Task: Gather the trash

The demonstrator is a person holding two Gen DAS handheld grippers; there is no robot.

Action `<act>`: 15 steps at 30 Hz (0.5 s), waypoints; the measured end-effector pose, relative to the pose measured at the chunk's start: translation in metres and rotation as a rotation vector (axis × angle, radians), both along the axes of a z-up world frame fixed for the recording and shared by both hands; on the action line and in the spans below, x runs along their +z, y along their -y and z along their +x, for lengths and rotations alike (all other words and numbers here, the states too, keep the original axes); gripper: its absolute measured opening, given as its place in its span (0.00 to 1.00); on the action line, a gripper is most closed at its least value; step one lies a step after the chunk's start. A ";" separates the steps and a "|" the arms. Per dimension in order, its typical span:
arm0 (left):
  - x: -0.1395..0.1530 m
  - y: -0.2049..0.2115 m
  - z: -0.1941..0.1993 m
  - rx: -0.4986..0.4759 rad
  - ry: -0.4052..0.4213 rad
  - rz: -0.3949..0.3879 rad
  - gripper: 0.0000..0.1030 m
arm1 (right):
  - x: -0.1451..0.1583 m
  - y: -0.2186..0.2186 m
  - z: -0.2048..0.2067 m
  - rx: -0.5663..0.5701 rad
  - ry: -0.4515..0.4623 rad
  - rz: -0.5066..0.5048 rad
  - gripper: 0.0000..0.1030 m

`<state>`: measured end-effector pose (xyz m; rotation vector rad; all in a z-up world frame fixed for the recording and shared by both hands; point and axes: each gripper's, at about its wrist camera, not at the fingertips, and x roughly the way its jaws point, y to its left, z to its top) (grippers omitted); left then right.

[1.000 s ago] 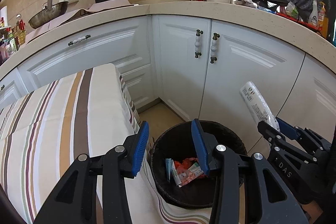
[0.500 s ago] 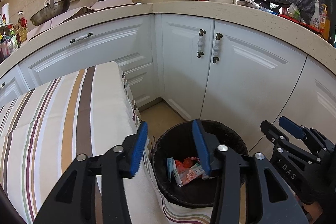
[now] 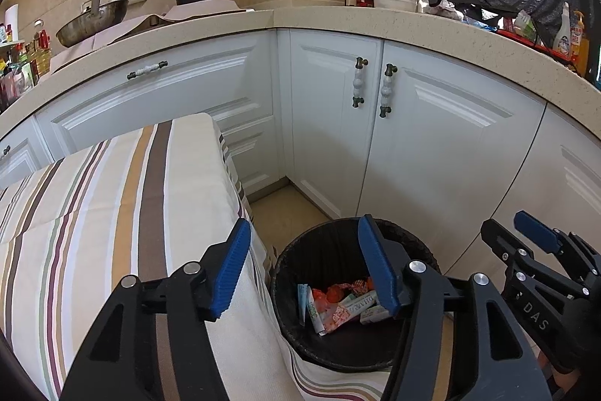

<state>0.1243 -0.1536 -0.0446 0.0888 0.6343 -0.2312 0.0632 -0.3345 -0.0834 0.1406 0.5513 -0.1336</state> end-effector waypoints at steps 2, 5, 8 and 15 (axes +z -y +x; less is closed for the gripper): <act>0.001 -0.001 -0.002 0.000 0.005 -0.002 0.62 | 0.004 -0.001 -0.002 -0.004 0.008 -0.004 0.56; 0.005 -0.003 -0.007 -0.003 0.016 -0.006 0.66 | 0.009 -0.002 -0.008 -0.014 0.018 0.000 0.62; 0.010 -0.006 -0.012 -0.006 0.027 -0.013 0.72 | 0.016 -0.004 -0.015 -0.018 0.029 0.008 0.65; 0.023 -0.023 -0.031 -0.004 0.061 -0.022 0.78 | 0.032 -0.019 -0.036 -0.016 0.052 0.002 0.74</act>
